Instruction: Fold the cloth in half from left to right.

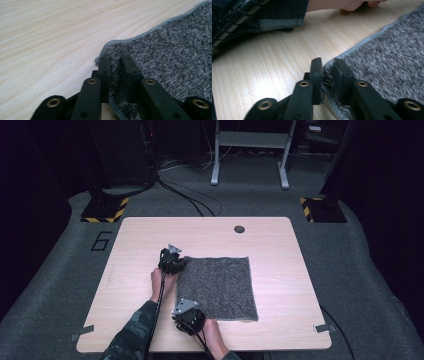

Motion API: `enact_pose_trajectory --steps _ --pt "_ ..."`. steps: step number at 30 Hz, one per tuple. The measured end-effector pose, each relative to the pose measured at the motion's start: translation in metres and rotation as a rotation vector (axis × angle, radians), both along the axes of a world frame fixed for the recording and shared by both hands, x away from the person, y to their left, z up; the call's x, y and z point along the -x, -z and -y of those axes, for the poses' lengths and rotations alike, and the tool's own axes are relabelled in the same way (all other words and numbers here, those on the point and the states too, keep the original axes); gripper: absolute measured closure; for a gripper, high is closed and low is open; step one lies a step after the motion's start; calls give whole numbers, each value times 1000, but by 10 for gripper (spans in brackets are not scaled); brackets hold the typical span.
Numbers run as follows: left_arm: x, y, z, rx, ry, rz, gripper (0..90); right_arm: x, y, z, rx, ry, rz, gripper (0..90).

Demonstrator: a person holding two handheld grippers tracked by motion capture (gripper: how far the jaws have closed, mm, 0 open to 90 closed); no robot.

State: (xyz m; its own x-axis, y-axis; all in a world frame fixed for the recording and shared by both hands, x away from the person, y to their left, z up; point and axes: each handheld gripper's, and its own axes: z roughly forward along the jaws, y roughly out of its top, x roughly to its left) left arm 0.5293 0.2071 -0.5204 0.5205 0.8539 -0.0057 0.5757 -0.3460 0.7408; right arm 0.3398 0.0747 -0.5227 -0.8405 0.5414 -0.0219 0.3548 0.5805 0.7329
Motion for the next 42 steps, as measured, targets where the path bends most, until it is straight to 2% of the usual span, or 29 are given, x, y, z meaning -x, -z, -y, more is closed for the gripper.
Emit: enact_pose_trajectory --steps 2,4,6,7,9,12,14,17,18,20,25,30,32,33,34,37,42 --pt "0 1 2 10 -4 5 830 0 0 0 -2 4 1 854" --pt "1 0 2 -3 4 5 850 2 0 0 -2 19 -8 866" --pt "1 0 2 6 3 -4 859 2 1 1 -13 26 -11 872" --pt "1 1 3 15 -5 4 861 1 1 2 -16 23 -4 874" --pt "1 0 1 12 4 -2 862 3 1 2 -14 25 -1 875" --pt "3 -3 -1 51 -8 -5 863 7 0 5 -14 21 13 876" --pt "4 -6 -2 65 -8 2 863 10 -3 7 -32 21 32 877" --pt "7 -12 -3 66 -4 17 863 14 -10 11 -55 18 49 877" --pt "7 -14 -3 57 -1 19 863 17 -13 12 -77 26 64 877" --pt "9 -18 -3 62 -5 29 863 17 -15 13 -79 12 64 877" --pt "12 -28 -6 52 -12 51 863 24 -26 12 -109 5 81 877" --pt "14 -39 -12 29 -16 49 863 25 -34 12 -150 3 89 877" --pt "14 -46 -17 -2 -11 46 863 24 -39 11 -170 -6 92 877" --pt "14 -50 -18 3 -23 60 863 23 -40 10 -178 -6 99 877" --pt "15 -55 -21 -24 -14 58 863 23 -43 8 -192 -2 102 877" --pt "16 -69 -27 -10 -35 78 863 25 -55 3 -229 -15 116 877" --pt "19 -86 -25 -66 -27 97 863 29 -69 5 -266 -18 151 877"
